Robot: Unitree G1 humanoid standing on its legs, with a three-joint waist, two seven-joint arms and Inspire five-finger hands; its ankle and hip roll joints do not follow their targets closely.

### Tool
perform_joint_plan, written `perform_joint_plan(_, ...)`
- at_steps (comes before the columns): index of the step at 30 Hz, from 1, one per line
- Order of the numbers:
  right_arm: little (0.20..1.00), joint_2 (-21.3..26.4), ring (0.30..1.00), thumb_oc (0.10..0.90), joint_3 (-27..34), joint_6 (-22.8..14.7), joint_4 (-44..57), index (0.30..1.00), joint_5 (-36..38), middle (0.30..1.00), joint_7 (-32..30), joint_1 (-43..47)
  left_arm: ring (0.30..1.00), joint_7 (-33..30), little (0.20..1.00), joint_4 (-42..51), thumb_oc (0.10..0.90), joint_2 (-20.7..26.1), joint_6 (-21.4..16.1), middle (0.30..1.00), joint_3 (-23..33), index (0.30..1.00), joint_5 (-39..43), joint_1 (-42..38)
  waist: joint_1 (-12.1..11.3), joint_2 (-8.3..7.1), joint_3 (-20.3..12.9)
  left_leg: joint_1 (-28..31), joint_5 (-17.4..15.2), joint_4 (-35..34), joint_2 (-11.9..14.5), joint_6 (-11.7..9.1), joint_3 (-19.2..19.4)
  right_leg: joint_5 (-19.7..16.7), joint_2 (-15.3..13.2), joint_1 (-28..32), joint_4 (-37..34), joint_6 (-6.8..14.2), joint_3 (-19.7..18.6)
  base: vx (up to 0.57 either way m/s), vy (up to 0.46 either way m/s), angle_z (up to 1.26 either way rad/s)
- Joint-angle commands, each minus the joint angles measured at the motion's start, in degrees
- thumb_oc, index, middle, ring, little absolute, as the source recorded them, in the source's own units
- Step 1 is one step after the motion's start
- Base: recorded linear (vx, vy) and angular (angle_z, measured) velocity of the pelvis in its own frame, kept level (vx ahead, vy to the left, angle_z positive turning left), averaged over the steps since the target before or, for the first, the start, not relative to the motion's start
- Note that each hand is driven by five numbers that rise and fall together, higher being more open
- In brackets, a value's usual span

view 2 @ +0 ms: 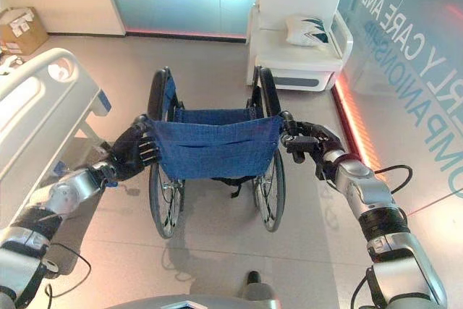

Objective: Push the wheelchair next to the bed

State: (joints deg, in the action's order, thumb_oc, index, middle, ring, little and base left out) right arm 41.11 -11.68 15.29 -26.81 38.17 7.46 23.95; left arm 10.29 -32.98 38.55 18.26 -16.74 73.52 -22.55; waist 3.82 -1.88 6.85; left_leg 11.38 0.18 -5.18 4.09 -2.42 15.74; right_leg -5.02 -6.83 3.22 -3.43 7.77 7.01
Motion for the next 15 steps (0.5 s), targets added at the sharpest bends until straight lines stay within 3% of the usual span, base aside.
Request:
perform_joint_plan(1, 0.300, -6.85, 0.300, 0.400, -8.28, -6.51, 12.38, 0.300, 2.56, 0.300, 16.66, 3.63, 0.300, 4.80, 0.300, 14.05, 0.400, -12.60, -10.50, 0.300, 1.99, 0.300, 11.56, -15.17, 1.83, 1.20, -1.90, -2.41, -3.24, 1.61, -5.57, 3.51, -0.89, 6.46, 2.29, 0.23, 6.99, -0.47, 2.81, 0.00, -0.003, 0.05)
perform_joint_plan(5, 0.300, -7.03, 0.300, 0.400, -8.16, -5.85, 12.94, 0.300, 3.10, 0.300, 15.95, 3.47, 0.300, 2.64, 0.300, 15.76, 0.400, -13.12, -11.98, 0.300, 2.04, 0.300, 10.08, -13.83, 1.35, 0.85, -1.94, -2.25, -3.19, 1.54, -5.60, 3.47, -1.20, 6.53, 2.09, 0.55, 7.07, -0.37, 3.59, 0.00, 0.006, 0.12)
perform_joint_plan(11, 0.300, -7.87, 0.300, 0.400, -8.04, -5.48, 12.53, 0.300, 3.01, 0.300, 14.80, 3.72, 0.300, -2.22, 0.300, 16.79, 0.400, -12.36, -14.73, 0.300, 2.31, 0.300, -0.06, -12.73, 0.30, 0.72, -1.81, -2.57, -3.55, 2.72, -5.92, 3.70, -2.17, 6.90, 1.28, 0.61, 8.24, -0.18, 4.53, 0.00, 0.047, 0.04)
perform_joint_plan(15, 0.300, -8.01, 0.300, 0.400, -8.28, -5.38, 11.96, 0.300, 2.95, 0.300, 14.41, 4.44, 0.300, -3.96, 0.300, 16.04, 0.400, -11.05, -13.98, 0.300, 1.85, 0.300, -6.98, -12.91, -0.05, 0.86, -1.43, -2.95, -3.98, 4.24, -6.38, 4.12, -2.83, 7.18, 0.61, 0.04, 10.06, 0.11, 4.30, 0.01, 0.071, 0.01)
